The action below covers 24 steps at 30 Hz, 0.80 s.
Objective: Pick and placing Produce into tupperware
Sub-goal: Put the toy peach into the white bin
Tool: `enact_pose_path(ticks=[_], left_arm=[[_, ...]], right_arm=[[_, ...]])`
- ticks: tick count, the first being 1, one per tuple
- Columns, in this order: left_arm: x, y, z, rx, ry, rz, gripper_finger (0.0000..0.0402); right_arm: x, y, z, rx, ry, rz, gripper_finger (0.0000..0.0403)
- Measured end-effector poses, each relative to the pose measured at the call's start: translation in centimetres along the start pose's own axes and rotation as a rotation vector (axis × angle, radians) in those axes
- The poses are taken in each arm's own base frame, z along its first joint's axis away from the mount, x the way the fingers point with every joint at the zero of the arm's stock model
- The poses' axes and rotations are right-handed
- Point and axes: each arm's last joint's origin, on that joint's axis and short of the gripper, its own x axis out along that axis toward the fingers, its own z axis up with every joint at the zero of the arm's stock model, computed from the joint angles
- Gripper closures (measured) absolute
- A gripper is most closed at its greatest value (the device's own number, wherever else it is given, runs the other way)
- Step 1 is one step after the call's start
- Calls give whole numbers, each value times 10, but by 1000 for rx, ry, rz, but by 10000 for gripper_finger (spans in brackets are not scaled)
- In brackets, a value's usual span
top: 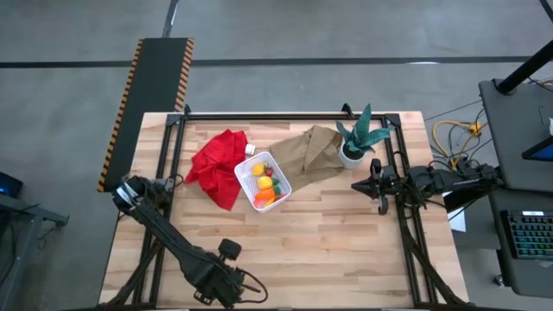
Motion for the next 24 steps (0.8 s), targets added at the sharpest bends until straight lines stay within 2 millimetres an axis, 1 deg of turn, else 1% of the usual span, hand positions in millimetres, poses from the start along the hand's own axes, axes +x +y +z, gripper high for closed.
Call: enact_pose_path(ticks=[8, 12, 15, 20, 24], left_arm=[[19, 2, 4, -30, 12, 36, 16], [35, 2, -1, -33, 60, 50, 16], [44, 1, -3, -32, 92, 51, 16], [50, 0, -2, -77, 108, 43, 16], [54, -1, -1, -70, 119, 45, 16]], right_arm=[[0, 1, -1, 0, 10, 22, 394], [0, 2, -1, -1, 22, 60, 394], [0, 2, -2, -1, 34, 80, 394], [0, 3, -2, -1, 44, 113, 394], [0, 3, -2, -1, 44, 113, 394]])
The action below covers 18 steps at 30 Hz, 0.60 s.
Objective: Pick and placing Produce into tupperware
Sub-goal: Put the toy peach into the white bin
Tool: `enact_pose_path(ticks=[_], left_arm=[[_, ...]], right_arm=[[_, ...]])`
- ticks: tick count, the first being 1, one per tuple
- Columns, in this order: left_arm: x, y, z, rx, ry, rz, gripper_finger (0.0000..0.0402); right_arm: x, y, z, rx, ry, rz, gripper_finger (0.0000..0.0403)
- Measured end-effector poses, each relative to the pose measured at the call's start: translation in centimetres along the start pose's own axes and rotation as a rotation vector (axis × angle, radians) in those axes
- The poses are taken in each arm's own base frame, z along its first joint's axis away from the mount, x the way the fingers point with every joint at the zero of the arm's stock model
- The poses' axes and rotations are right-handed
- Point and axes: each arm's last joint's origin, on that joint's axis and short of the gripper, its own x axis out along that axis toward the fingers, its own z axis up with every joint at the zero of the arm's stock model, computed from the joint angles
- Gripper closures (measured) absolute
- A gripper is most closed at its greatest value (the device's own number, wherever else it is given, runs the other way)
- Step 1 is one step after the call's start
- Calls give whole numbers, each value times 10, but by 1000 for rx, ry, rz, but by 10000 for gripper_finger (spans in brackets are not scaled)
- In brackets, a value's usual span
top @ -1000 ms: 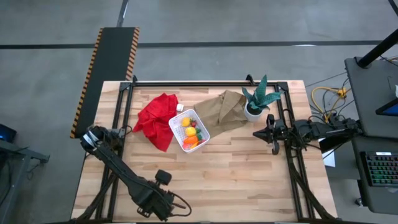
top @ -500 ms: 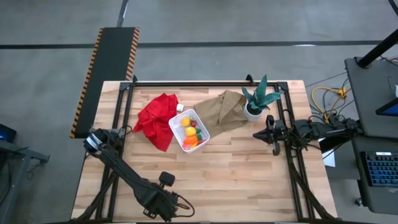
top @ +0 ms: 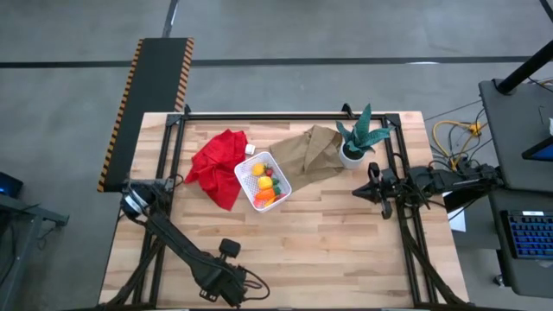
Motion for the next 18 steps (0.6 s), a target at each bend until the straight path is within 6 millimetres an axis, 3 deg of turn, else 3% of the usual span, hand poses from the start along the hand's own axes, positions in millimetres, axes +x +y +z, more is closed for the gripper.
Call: enact_pose_path(ticks=[18], left_arm=[[13, 0, -2, 229, -14, -3, 16]], right_arm=[[0, 0, 0, 0, 3, -2, 394]])
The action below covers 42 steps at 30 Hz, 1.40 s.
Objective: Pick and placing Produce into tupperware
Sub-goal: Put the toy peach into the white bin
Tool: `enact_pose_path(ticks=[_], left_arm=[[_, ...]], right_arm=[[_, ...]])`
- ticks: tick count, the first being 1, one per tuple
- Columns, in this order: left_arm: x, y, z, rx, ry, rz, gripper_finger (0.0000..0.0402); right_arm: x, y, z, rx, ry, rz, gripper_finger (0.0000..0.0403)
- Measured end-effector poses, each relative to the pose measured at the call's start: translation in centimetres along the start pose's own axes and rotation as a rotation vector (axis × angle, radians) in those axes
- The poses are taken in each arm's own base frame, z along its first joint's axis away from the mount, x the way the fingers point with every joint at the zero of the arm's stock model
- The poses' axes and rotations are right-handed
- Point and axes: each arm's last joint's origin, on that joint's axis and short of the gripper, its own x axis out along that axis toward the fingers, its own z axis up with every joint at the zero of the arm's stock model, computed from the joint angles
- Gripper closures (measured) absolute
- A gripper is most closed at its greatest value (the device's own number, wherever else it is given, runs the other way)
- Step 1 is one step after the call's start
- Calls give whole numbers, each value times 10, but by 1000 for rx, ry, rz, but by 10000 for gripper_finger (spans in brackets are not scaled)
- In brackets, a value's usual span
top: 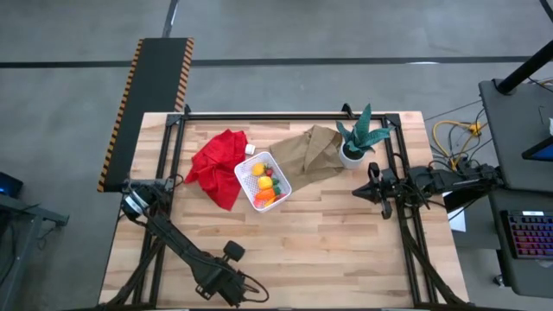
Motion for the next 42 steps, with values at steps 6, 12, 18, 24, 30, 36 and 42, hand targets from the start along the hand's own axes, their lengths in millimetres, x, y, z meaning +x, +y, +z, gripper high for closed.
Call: enact_pose_path(ticks=[6, 12, 18, 24, 30, 36, 42], left_arm=[[-1, 0, 2, 95, -20, 12, 16], [-1, 0, 3, 217, -32, 21, 16], [-1, 0, 5, 291, -47, 21, 19], [-1, 0, 5, 291, -51, 19, 63], [-1, 0, 6, 289, -53, 21, 100], [-1, 0, 6, 290, -53, 22, 119], [-1, 0, 6, 289, -53, 22, 138]], right_arm=[[0, 0, 0, 0, 0, -3, 394], [0, 0, 0, 0, -1, -3, 394], [0, 0, 0, 0, -1, -3, 394], [0, 0, 0, 0, 4, -4, 394], [0, 0, 0, 0, 4, -4, 394], [0, 0, 0, 0, 4, -4, 394], [0, 0, 0, 0, 4, -4, 394]])
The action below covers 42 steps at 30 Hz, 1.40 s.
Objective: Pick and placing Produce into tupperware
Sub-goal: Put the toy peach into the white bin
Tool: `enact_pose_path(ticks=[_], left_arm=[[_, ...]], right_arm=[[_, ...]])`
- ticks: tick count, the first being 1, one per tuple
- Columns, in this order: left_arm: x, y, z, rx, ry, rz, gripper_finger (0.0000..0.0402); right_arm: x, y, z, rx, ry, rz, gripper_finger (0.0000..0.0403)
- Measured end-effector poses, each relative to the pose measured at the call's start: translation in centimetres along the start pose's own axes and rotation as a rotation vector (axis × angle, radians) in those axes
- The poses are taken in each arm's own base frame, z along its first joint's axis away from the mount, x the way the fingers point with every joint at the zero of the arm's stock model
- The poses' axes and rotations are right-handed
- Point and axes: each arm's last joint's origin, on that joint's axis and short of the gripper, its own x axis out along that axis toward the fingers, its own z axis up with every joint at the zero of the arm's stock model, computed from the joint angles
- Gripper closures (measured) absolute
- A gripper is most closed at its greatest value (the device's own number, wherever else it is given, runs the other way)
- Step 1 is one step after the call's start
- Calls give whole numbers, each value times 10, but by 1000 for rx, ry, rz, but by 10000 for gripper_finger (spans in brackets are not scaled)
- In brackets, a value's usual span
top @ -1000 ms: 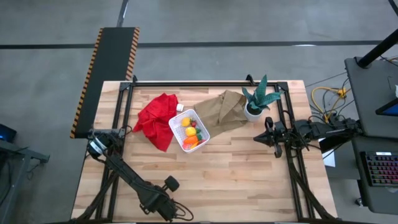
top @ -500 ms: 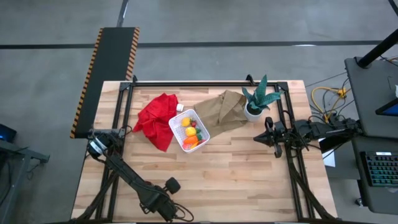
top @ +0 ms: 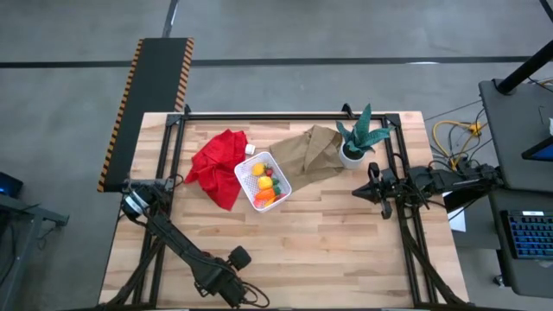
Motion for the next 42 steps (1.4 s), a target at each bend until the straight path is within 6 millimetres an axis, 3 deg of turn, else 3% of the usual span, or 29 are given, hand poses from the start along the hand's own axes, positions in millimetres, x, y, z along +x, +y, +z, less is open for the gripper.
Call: enact_pose_path(ticks=[8, 18, 26, 34, 42], left_arm=[[0, 0, 0, -6, 0, 0, 164], [-5, 0, 1, -6, -4, 0, 168], [-33, 7, -3, -19, -57, 146, 168], [-67, 38, -21, -85, -100, 357, 169], [-92, 91, -48, -87, -69, 493, 169]], right_arm=[[0, 0, -1, 0, 6, -1, 394], [0, -1, -3, 36, 31, -9, 394], [0, -1, -3, 49, 30, -10, 394], [0, -1, -3, 57, 28, -9, 394], [0, -1, -3, 76, 28, -9, 394]])
